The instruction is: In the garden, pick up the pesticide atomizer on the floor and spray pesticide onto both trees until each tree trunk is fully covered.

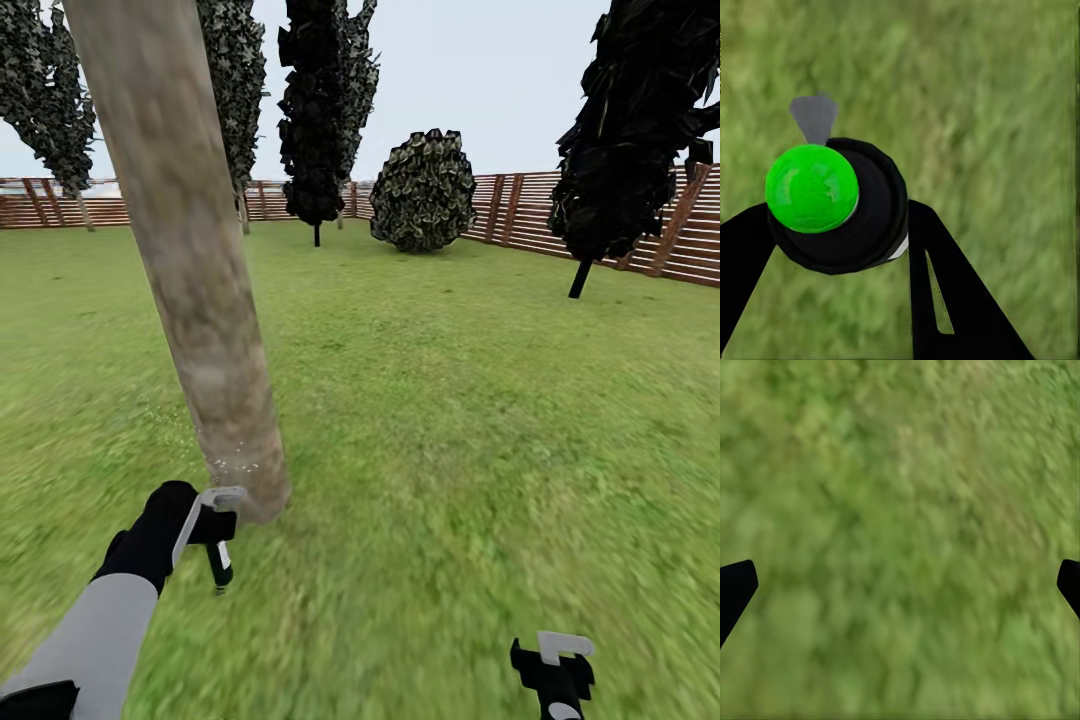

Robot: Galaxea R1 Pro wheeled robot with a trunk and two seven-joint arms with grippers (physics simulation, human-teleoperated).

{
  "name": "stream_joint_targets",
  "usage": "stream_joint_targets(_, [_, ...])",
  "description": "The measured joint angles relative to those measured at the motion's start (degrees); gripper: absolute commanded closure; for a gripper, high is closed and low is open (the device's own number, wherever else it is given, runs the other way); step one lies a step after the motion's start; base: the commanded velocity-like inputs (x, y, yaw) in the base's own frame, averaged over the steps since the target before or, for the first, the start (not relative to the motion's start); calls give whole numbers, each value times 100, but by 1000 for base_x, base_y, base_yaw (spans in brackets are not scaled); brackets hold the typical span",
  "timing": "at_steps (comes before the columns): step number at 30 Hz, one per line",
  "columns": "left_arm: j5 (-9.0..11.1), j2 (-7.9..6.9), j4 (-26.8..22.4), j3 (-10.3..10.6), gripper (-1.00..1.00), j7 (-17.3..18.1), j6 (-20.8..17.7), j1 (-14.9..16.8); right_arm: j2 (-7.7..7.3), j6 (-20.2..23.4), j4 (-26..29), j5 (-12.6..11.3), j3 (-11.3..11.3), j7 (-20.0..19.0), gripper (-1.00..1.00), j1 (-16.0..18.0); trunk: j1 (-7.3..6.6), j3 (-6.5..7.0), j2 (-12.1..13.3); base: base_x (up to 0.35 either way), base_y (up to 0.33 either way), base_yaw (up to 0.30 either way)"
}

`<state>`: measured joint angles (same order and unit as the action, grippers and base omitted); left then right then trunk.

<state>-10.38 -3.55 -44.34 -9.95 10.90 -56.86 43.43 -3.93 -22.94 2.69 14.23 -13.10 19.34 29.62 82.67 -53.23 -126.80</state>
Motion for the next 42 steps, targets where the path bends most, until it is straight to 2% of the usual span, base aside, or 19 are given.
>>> stream_joint_targets(4, [-45,34,4,1,100,-2,-67,319,-16,0,-4,1,0,0,-100,0,0,0,0,0,0,0])
stream_joint_targets(6, [-70,-36,7,-4,100,-7,-74,371,-19,0,-4,1,-1,0,-100,0,0,0,0,0,0,0])
stream_joint_targets(8, [-124,-276,11,-6,100,-10,-74,393,-20,0,-1,1,1,0,-100,0,0,0,0,0,0,0])
stream_joint_targets(9, [-86,-338,18,-7,100,-10,-76,394,-20,0,1,1,1,0,-100,0,0,0,0,0,0,0])
stream_joint_targets(11, [-38,-359,38,-6,100,-9,-80,394,-20,0,3,1,0,0,-100,0,0,0,0,0,0,0])
stream_joint_targets(14, [31,10,17,1,100,-7,-85,483,-13,0,4,-1,0,0,-100,0,0,0,0,0,0,13])
stream_joint_targets(16, [-46,65,18,1,100,-9,-80,551,-12,0,4,0,-1,0,-100,0,0,0,0,0,0,175])
stream_joint_targets(18, [-102,-59,13,-5,100,-11,-83,609,-9,0,4,-3,0,0,-100,0,0,0,0,0,0,254])
stream_joint_targets(20, [-108,-264,13,-12,100,-11,-84,626,-5,0,4,-5,0,0,-100,0,0,0,0,0,0,269])
stream_joint_targets(22, [-67,-374,38,-7,100,-10,-87,624,-3,0,4,-4,0,0,-100,0,0,0,0,0,0,176])
stream_joint_targets(25, [20,-205,61,-3,100,-9,-87,661,-9,0,4,-7,-1,0,-100,0,0,0,0,0,0,42])
stream_joint_targets(27, [43,36,78,1,100,-8,-106,869,-11,0,4,-8,0,0,-100,0,0,1,0,0,0,5])
stream_joint_targets(29, [-49,40,84,1,100,-9,-120,959,-11,0,4,-8,1,0,-100,0,0,0,0,0,0,2])
stream_joint_targets(31, [-63,-21,88,-4,100,-9,-128,1006,-11,0,4,-8,1,0,-100,0,0,0,0,0,0,0])
stream_joint_targets(34, [-88,-436,85,-25,100,-1,-135,1034,-11,0,4,-8,0,0,-100,0,0,0,0,0,0,0])
stream_joint_targets(36, [-23,-514,87,-17,100,5,-140,1030,-11,0,4,-8,-1,0,-100,0,0,0,0,0,0,10])
stream_joint_targets(38, [6,-479,85,-9,100,8,-148,1031,-11,0,4,-9,-1,0,-100,0,0,0,0,0,0,122])
stream_joint_targets(42, [36,-173,48,4,100,9,-157,1115,-11,0,4,-9,-1,0,-100,0,0,0,0,0,0,220])
